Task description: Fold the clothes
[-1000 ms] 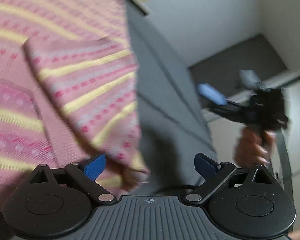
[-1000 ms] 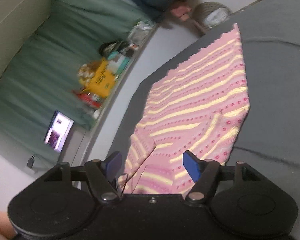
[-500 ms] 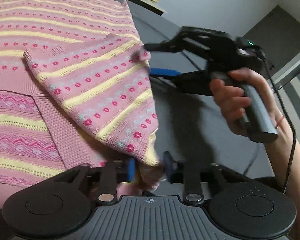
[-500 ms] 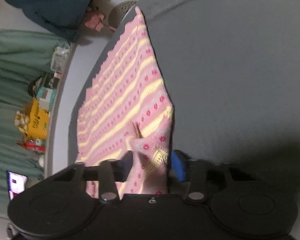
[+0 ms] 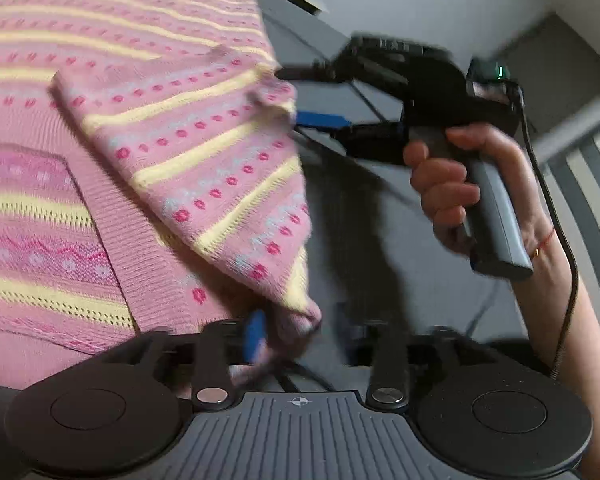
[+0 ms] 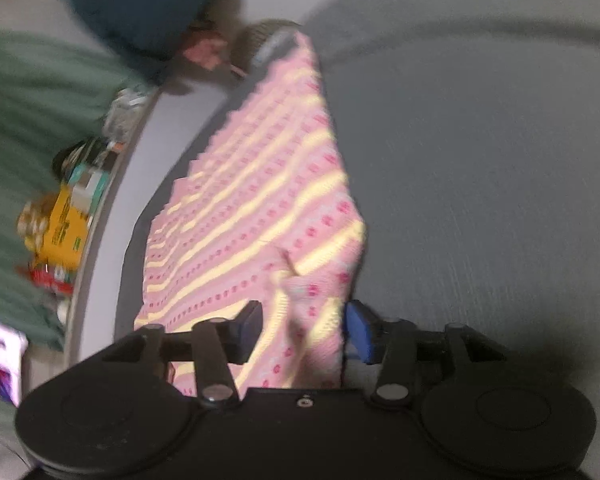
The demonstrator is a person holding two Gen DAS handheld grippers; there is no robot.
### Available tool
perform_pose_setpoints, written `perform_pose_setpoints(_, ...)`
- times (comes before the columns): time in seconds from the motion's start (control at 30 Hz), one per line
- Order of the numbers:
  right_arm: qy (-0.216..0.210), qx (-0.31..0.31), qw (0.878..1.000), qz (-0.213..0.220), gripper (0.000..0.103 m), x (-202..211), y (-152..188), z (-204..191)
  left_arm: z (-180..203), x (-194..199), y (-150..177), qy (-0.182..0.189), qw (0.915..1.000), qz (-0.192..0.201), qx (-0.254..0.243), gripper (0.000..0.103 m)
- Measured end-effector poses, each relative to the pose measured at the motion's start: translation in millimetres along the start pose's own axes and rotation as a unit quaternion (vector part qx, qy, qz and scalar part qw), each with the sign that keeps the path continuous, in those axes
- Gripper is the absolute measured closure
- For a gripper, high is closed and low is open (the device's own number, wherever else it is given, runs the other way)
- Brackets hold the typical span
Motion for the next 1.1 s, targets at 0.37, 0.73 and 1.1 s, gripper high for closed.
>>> perform_pose_setpoints(0.37,-0.061,0.135,0.983,0.108,0.046,104,14,-71,5,158,-12,-0.152,0.9429,-0.128,-0.267,0.009)
perform_pose_setpoints(0.73,0.177,0.503,0.846,-0.001,0.036,88,146,-109,-84,193,31,-0.329,0.7569,-0.210,-0.524,0.009)
perform_pose_setpoints(1.1,0.272,0.728,0.629,-0.036,0.033,37,241,-98,-98,170,73,-0.359,0.6136,-0.243,-0.660,0.009)
Point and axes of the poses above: each gripper's, at about its wrist camera, not at the fingertips, and x roughly against the way its jaws point, z to its right, y to its underside, the point moved 8 cm from there along -x, roughly the way its jaws point, and after that the axes turned 8 degrees about y, right-handed, at the moved point
